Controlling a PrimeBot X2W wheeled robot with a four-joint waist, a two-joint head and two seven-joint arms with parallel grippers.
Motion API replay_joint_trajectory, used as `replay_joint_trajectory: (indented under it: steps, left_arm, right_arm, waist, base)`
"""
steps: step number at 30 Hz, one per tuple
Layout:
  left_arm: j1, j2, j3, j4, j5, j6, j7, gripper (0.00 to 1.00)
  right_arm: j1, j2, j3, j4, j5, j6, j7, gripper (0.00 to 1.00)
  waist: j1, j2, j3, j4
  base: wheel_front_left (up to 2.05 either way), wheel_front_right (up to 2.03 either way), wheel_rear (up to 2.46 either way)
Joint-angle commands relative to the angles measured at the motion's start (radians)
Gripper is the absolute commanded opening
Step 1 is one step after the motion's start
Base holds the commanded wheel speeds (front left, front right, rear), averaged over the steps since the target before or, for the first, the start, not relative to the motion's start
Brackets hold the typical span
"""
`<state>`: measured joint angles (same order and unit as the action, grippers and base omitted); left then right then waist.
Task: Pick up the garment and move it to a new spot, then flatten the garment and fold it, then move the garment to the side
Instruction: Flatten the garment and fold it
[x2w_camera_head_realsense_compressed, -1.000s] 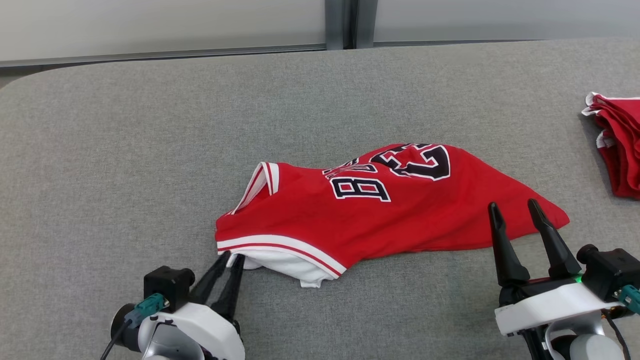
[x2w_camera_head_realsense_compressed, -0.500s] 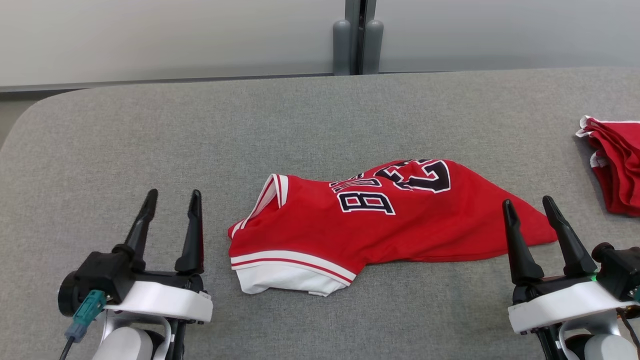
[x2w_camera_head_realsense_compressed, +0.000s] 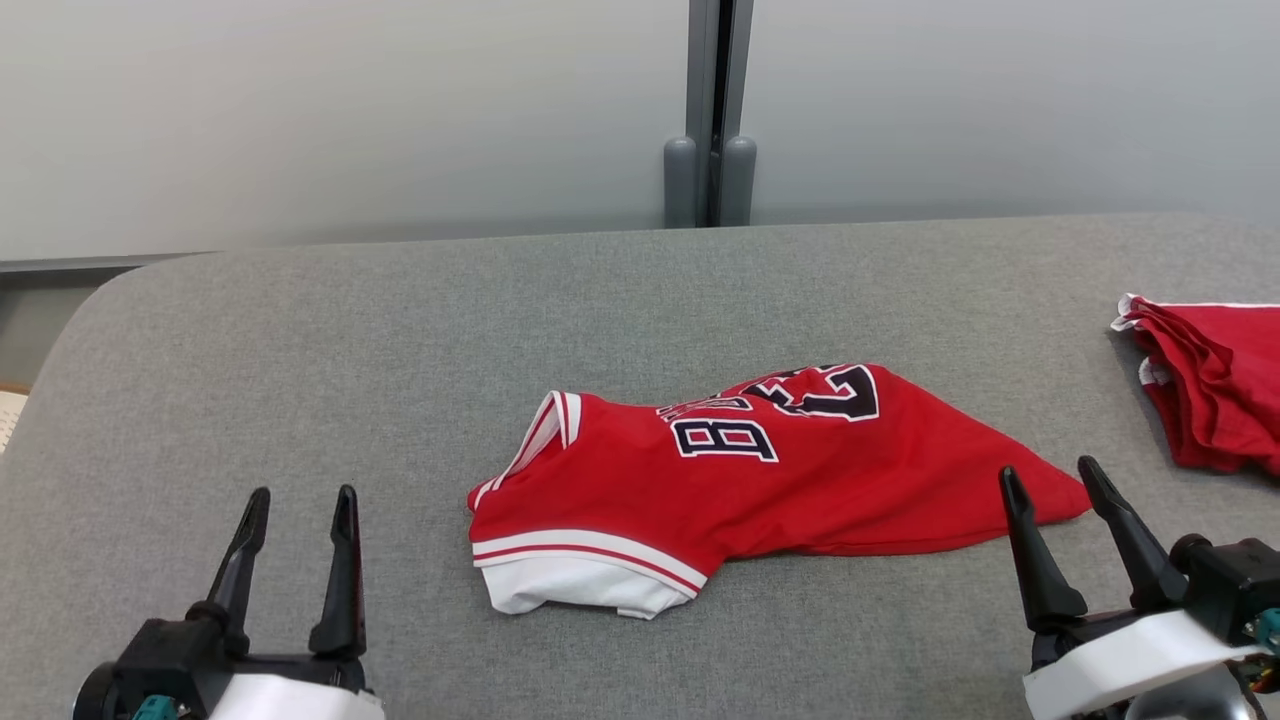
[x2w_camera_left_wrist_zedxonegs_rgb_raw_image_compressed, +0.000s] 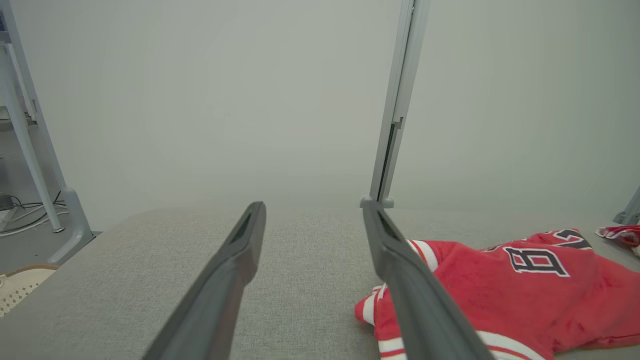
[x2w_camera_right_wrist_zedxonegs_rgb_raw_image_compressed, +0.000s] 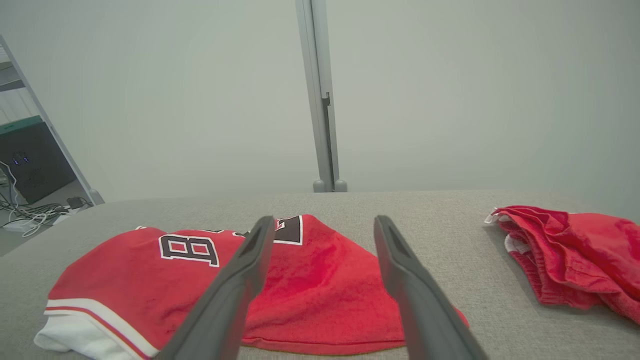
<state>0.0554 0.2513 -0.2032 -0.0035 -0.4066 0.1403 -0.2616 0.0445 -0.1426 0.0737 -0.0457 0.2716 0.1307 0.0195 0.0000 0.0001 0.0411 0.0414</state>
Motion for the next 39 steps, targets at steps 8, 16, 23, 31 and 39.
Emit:
replay_joint_trajectory:
  steps: [8,16,23,31,39]
  left_arm:
    - [0.061,0.016,-0.004,0.035,-0.009,-0.013,0.0,1.0]
    - [0.048,0.017,-0.017,0.037,-0.007,-0.009,0.008,1.0]
    - [0.033,0.014,-0.028,0.041,-0.008,-0.01,0.012,1.0]
    - [-0.017,-0.021,-0.092,0.096,-0.071,-0.074,0.118,1.0]
    - [-0.067,-0.066,-0.152,0.26,-0.155,-0.146,0.244,1.0]
  right_arm:
    - [0.046,-0.005,0.001,-0.024,-0.005,0.0,0.031,1.0]
    - [0.05,0.001,-0.004,-0.037,-0.007,0.0,0.04,1.0]
    - [0.044,0.004,-0.005,-0.04,-0.003,0.0,0.041,1.0]
    - [0.024,0.006,0.019,-0.029,0.008,0.0,0.044,1.0]
    - [0.001,0.006,0.039,-0.012,0.019,0.0,0.036,1.0]
  waist:
    - [0.0,-0.0001,-0.039,-0.006]
    - [0.0,-0.0001,-0.03,-0.007]
    - [0.0,-0.0001,-0.02,-0.008]
    - [0.0,-0.0001,0.005,-0.017]
    - [0.0,-0.0001,0.042,-0.045]
  base:
    - [0.0,0.0,0.0]
    - [0.0,0.0,0.0]
    - [0.0,0.0,0.0]
    - [0.0,0.0,0.0]
    - [0.0,0.0,0.0]
